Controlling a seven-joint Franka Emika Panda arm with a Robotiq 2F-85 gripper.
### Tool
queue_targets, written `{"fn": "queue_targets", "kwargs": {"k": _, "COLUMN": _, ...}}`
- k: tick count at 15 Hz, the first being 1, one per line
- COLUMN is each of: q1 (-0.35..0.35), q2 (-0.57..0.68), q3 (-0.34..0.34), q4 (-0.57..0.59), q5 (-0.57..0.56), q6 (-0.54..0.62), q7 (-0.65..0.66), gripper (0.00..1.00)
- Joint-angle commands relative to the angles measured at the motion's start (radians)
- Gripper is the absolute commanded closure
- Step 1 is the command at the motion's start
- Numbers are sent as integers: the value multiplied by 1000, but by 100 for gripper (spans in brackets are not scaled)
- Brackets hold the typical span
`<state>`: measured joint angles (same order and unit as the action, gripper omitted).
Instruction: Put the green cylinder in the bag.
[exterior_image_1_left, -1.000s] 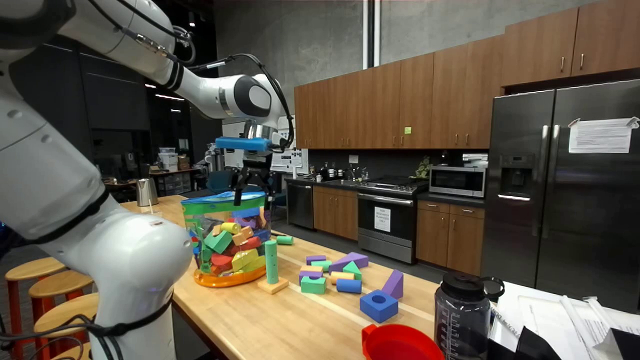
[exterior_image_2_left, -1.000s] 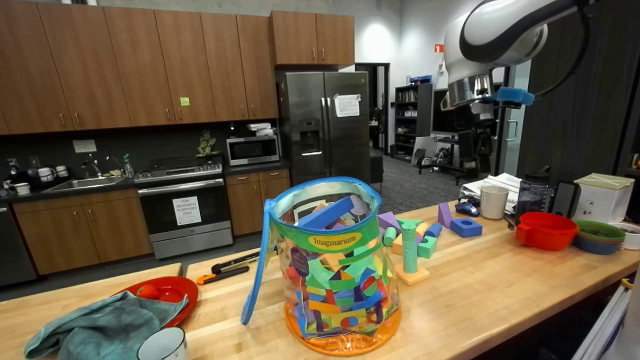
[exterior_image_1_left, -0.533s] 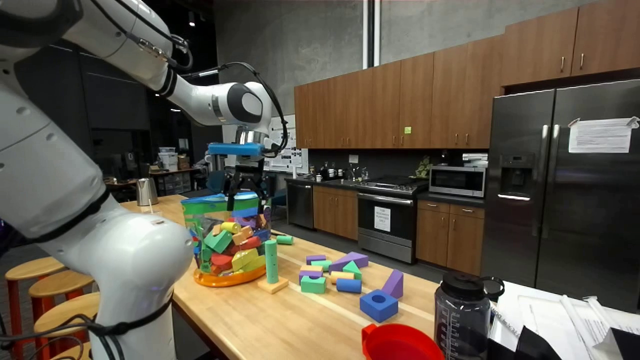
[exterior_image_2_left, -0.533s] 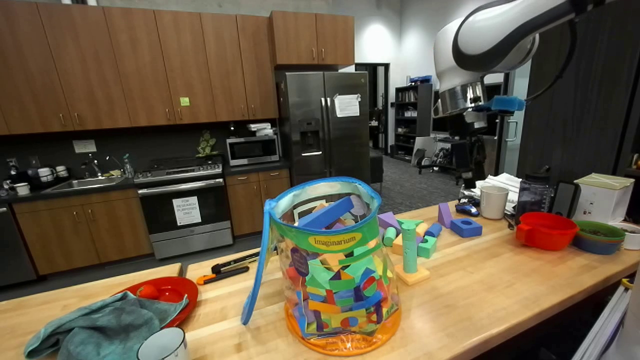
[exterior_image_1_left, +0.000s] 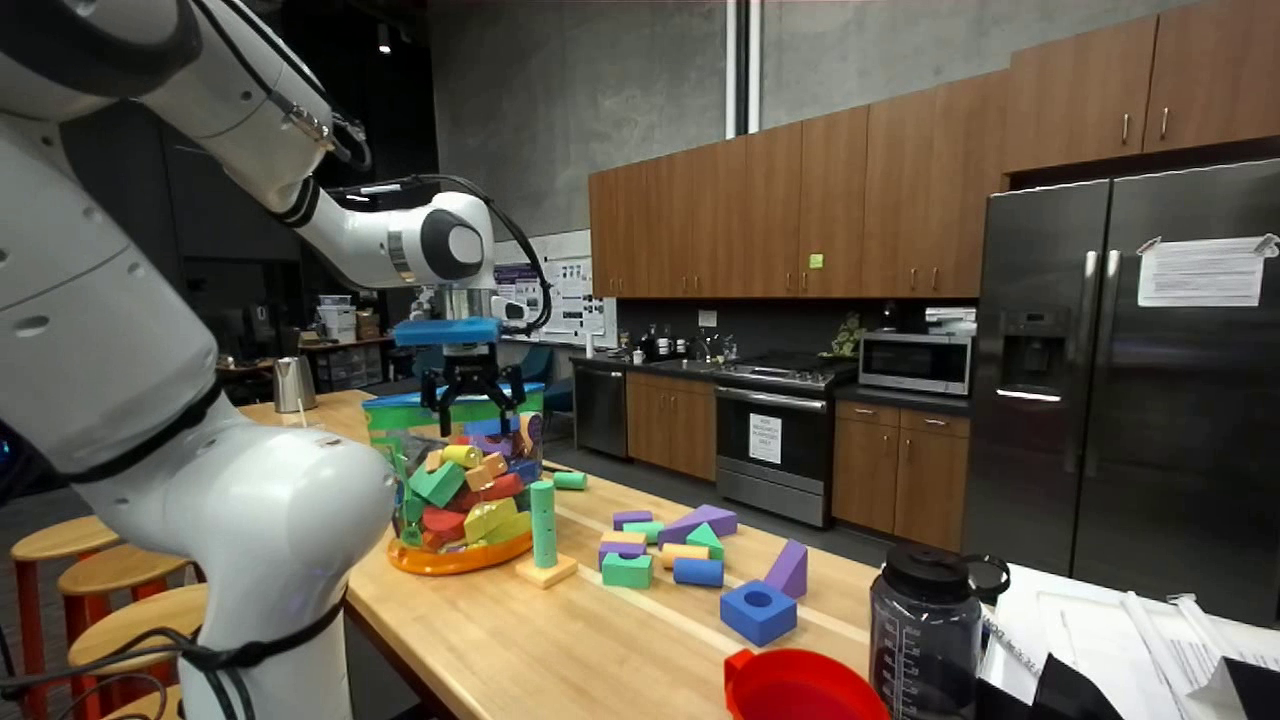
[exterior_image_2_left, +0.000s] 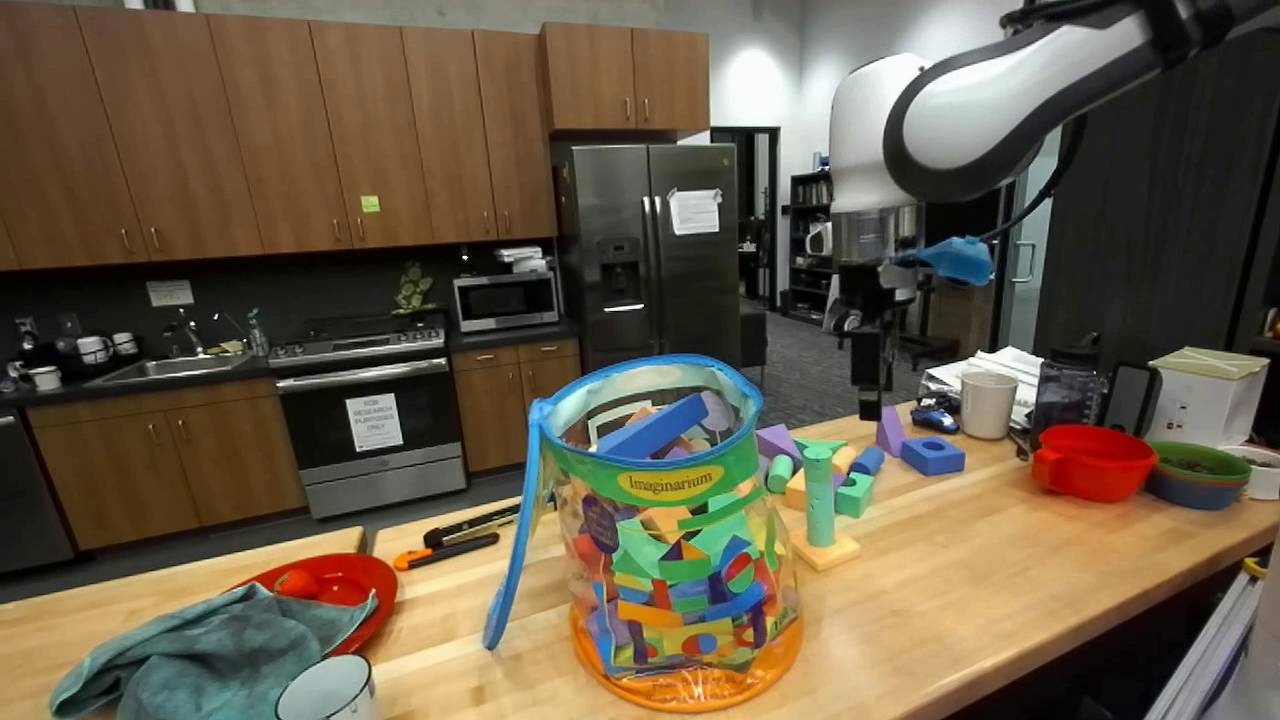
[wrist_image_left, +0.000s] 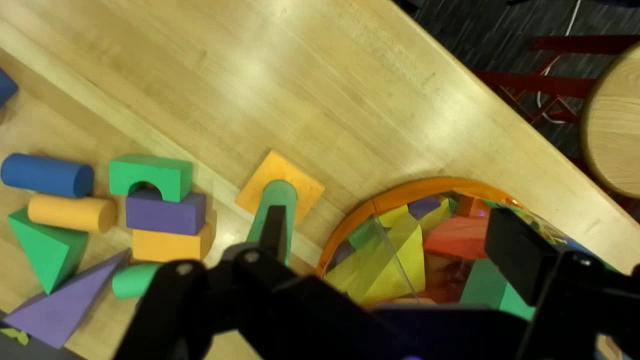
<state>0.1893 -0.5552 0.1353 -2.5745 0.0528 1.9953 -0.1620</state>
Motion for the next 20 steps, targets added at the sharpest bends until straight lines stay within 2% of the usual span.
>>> {"fn": "queue_targets", "kwargs": {"k": 1, "q1": 10, "q2": 57, "q3": 16, "q4": -8, "q5": -12, "q6": 136, "q7": 30, "gripper": 0}}
{"fn": "queue_targets", "kwargs": {"k": 5, "q1": -9, "q2": 132, "q3": 18, "q4": 10, "q5": -37, "q6": 215, "q7": 63, "gripper": 0}}
{"fn": "queue_targets", "kwargs": {"k": 6, "q1": 9, "q2": 94, "q3": 12, "q4": -10, "q5": -19, "q6": 194, "q7": 43, "gripper": 0}}
{"fn": "queue_targets", "kwargs": {"k": 17, "q1": 3, "q2": 132, "q3": 12, "q4": 2, "q5": -27, "q6": 214, "q7": 53, "gripper": 0}}
{"fn": "queue_targets", "kwargs": {"k": 20, "q1": -13, "q2": 157, "q3": 21, "q4": 0, "q5": -48, "q6": 259, "q7": 87, "gripper": 0}}
